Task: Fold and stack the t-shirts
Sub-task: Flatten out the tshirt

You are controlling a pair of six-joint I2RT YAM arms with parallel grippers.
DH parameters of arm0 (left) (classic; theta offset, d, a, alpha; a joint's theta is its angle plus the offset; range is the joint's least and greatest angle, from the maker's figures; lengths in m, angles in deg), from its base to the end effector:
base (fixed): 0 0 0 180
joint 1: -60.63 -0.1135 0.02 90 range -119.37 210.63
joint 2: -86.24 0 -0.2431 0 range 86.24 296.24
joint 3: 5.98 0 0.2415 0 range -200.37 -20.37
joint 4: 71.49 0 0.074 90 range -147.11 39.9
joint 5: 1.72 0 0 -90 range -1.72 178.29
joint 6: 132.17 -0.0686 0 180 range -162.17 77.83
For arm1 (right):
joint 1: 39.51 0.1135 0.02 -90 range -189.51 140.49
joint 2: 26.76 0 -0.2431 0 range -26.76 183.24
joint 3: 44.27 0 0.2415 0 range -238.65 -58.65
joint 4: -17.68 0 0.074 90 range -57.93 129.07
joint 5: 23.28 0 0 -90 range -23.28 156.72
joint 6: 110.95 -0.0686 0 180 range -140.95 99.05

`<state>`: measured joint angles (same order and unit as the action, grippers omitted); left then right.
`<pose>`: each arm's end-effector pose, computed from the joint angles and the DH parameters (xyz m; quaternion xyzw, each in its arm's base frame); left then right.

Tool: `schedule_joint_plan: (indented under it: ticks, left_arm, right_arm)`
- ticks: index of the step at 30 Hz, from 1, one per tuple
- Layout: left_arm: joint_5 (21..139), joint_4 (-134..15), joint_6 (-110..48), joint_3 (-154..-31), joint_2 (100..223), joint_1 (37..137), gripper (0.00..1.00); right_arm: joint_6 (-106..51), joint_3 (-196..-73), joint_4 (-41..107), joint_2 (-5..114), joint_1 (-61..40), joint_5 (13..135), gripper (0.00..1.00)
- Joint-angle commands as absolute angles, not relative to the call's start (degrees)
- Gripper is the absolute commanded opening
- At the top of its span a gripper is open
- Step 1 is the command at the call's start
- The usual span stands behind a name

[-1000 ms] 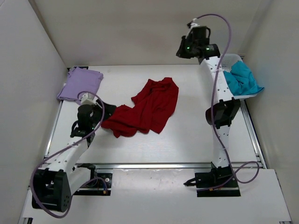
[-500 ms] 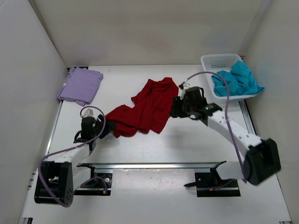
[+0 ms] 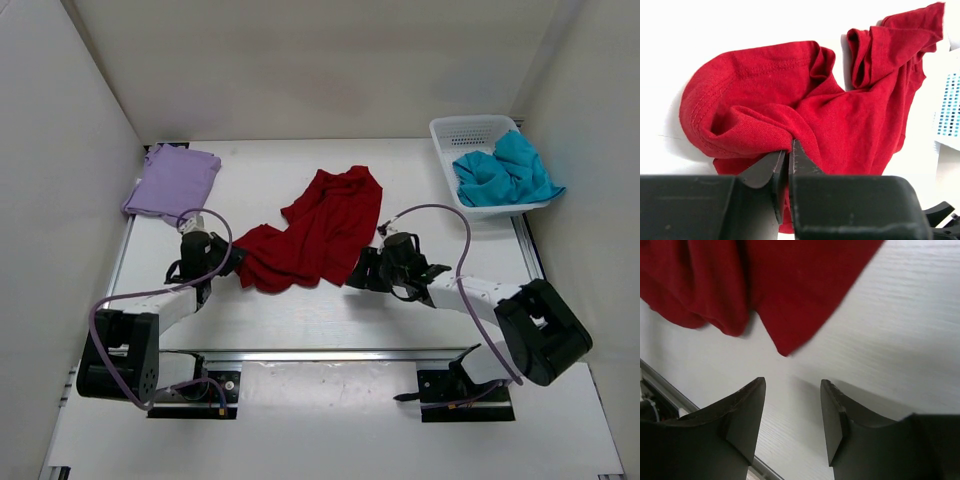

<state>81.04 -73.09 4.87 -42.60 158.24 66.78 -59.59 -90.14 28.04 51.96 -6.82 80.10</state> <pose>0.2574 -0.0364 0.1259 -0.2796 0.8352 -0.2603 0.3955 0.2253 0.1635 0.1245 0.0011 0.9127 0.3168 0.2581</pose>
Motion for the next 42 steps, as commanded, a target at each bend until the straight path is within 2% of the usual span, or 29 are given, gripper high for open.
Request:
schedule_joint_plan:
  ticks: [1, 5, 8, 13, 15, 18, 19, 23, 25, 27, 29, 32, 35, 36, 37, 38, 40, 42]
  left_arm:
    - [82.5, -74.9, 5.4, -44.3, 159.0, 68.1, 0.14]
    - [82.4, -74.9, 5.3, -44.5, 159.9, 69.6, 0.11]
    - [82.0, -74.8, 5.5, -44.3, 159.6, 69.5, 0.08]
    - [83.5, -71.6, 3.8, -46.6, 158.7, 68.8, 0.01]
    - [83.6, -69.0, 2.5, -49.9, 159.4, 68.7, 0.00]
    - [84.0, -58.6, -1.5, -56.4, 160.6, 69.4, 0.00]
    - [83.8, -57.1, -3.7, -57.6, 160.6, 69.2, 0.00]
    - [83.8, -41.0, -12.0, -66.2, 159.5, 68.2, 0.00]
    - [85.6, -28.4, -16.8, -75.1, 160.0, 68.7, 0.00]
    - [90.7, -18.3, -23.5, -83.2, 162.1, 71.7, 0.00]
    - [100.5, -8.4, -26.1, -90.1, 165.2, 77.1, 0.05]
    - [106.8, -4.7, -26.0, -92.2, 168.5, 88.0, 0.08]
    - [106.4, -6.0, -26.1, -93.9, 171.0, 88.5, 0.00]
    - [107.6, -6.1, -27.2, -98.8, 172.0, 87.4, 0.00]
    - [106.9, -6.3, -27.9, -104.6, 172.6, 83.7, 0.00]
    - [100.9, -6.3, -28.9, -110.6, 173.8, 81.1, 0.00]
    - [86.2, -2.6, -28.0, -120.8, 176.7, 69.4, 0.00]
    - [79.5, -2.4, -25.7, -125.8, 177.0, 64.2, 0.00]
  right_arm:
    - [-64.7, -89.3, 17.2, 54.2, -5.8, 78.1, 0.46]
    - [-65.8, -90.7, 15.0, 58.7, -5.1, 76.8, 0.43]
    - [-66.7, -91.4, 14.1, 62.2, -5.8, 77.6, 0.34]
    - [-66.0, -93.4, 15.3, 65.8, -5.3, 79.1, 0.32]
    - [-66.0, -94.3, 15.1, 68.2, -5.7, 80.6, 0.26]
    - [-66.0, -94.6, 15.2, 68.4, -7.5, 82.4, 0.03]
    - [-66.0, -93.6, 15.2, 68.0, -7.8, 82.1, 0.00]
    - [-63.8, -89.5, 16.8, 59.6, -12.2, 81.8, 0.00]
    - [-61.8, -87.6, 21.6, 51.0, -15.2, 80.0, 0.00]
    - [-59.5, -85.4, 24.7, 44.9, -17.3, 79.5, 0.00]
    - [-58.2, -83.5, 27.1, 39.2, -18.5, 78.6, 0.00]
    - [-57.2, -81.7, 28.6, 35.6, -20.0, 77.1, 0.00]
    - [-56.1, -81.9, 29.2, 35.2, -20.9, 77.2, 0.00]
    - [-55.8, -81.8, 29.0, 35.0, -21.9, 77.5, 0.00]
    - [-55.7, -81.5, 28.6, 35.3, -22.3, 78.5, 0.00]
    - [-55.7, -81.4, 28.6, 35.3, -21.9, 78.8, 0.00]
    - [-56.1, -82.0, 28.4, 34.8, -21.8, 79.0, 0.00]
    - [-55.7, -81.9, 28.6, 34.1, -21.5, 77.7, 0.00]
